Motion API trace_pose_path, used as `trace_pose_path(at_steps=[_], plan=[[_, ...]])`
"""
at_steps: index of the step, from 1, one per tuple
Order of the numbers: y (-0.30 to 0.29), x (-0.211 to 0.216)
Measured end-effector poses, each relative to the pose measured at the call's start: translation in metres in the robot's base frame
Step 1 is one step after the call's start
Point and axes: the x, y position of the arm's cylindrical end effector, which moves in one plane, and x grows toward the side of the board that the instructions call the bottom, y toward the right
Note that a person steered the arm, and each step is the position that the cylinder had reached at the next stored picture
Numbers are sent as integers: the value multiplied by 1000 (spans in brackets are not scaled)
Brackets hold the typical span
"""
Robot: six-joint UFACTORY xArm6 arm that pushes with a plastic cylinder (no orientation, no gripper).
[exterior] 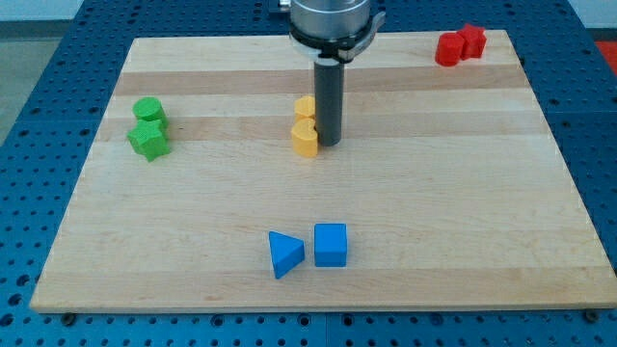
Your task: Nudge yellow heart a bit right
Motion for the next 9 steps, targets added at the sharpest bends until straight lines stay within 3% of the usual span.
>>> trace_pose_path(at_steps=[1, 2, 4, 6, 9], plan=[[-9, 13], [18, 16], [30, 65], [24, 64], [-66, 51]])
